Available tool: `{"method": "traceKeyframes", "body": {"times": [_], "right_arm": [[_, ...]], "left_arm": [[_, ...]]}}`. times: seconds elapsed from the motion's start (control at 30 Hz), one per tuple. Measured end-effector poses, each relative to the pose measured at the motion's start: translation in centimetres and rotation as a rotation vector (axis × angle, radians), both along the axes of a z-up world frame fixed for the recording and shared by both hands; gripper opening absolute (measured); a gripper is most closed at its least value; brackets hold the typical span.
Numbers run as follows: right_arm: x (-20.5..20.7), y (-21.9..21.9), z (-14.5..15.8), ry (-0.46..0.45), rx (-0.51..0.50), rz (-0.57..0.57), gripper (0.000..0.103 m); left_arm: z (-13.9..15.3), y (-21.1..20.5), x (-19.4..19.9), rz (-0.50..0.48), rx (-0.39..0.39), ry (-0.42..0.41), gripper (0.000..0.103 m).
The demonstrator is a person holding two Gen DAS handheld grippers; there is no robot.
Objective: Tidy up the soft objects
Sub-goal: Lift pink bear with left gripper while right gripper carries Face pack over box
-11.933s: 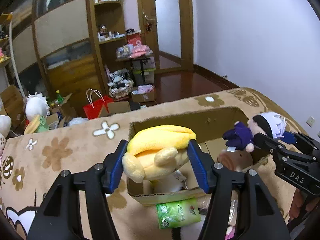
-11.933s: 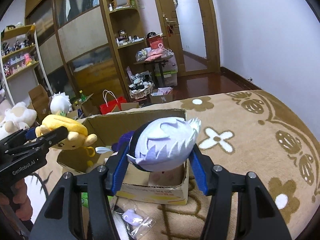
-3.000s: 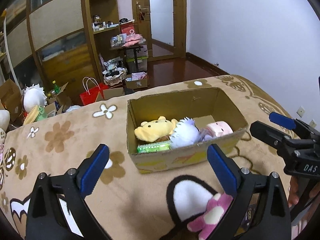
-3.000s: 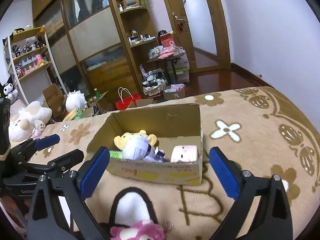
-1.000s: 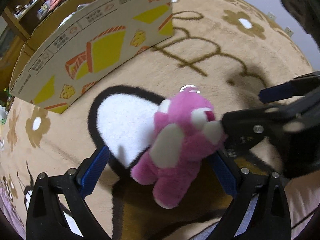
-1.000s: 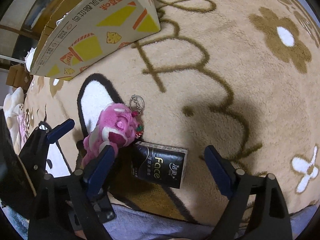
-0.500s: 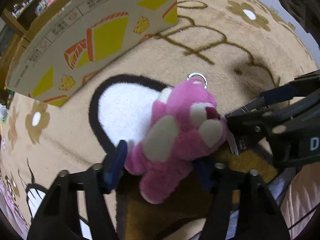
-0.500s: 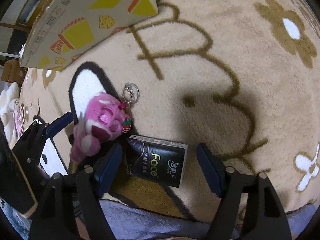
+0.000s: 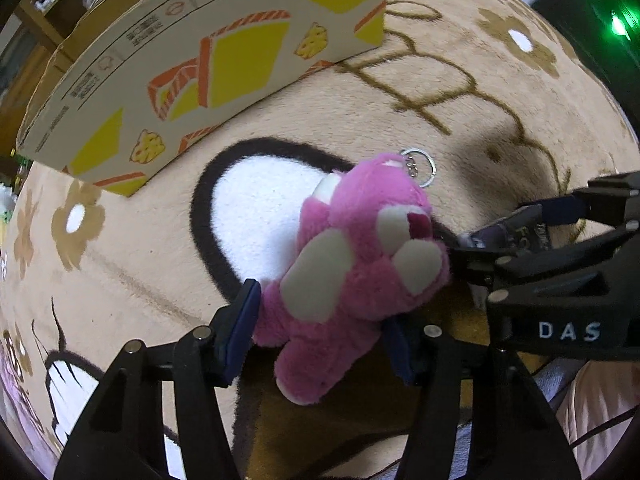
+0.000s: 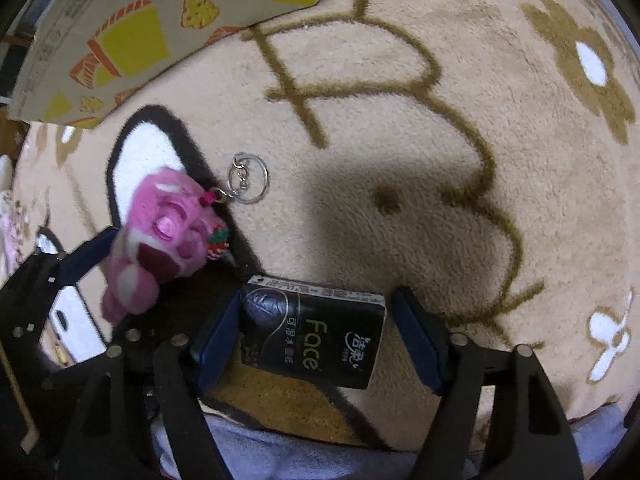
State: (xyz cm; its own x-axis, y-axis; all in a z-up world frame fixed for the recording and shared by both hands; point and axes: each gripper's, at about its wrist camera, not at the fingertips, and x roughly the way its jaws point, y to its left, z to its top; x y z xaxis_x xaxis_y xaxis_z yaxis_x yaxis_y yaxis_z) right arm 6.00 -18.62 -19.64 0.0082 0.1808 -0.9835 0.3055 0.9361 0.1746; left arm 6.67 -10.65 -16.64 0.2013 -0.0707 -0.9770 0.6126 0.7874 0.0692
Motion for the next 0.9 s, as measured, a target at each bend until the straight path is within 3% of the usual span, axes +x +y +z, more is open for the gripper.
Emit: {"method": "traceKeyframes", "body": {"times": [0.03, 0.17, 0.37, 0.57, 0.67, 0.9], "right_arm": [[0.0, 0.3, 0.1, 0.001, -0.027, 0.010, 0.070], [0.2, 0.8, 0.4, -0.032, -0.010, 0.005, 0.068], [0.2, -0.4, 3.0, -0.169, 0.023, 0.009, 0.068], [0.3, -0.9, 6.5, -0.369, 0.052, 0.002, 0.068], [0.3, -1.1, 7.9, -0.453, 0.053, 0.003, 0.068], [0.5, -1.7, 12.9, -0.711, 0.026, 0.016, 0.068]], "left_arm": [[0.0, 0.1, -0.2, 0.003, -0.009, -0.002, 0.056], [0.5, 0.5, -0.4, 0.020, -0.020, -0.023, 0.053], [2.6, 1.7, -0.5, 0.083, -0.070, -0.091, 0.050], [4.6, 2.3, -1.1, 0.097, -0.122, -0.170, 0.049], [6.6, 2.8, -1.0, 0.107, -0.187, -0.255, 0.049], [10.8, 4.3, -0.2, 0.192, -0.297, -0.347, 0.050]]}}
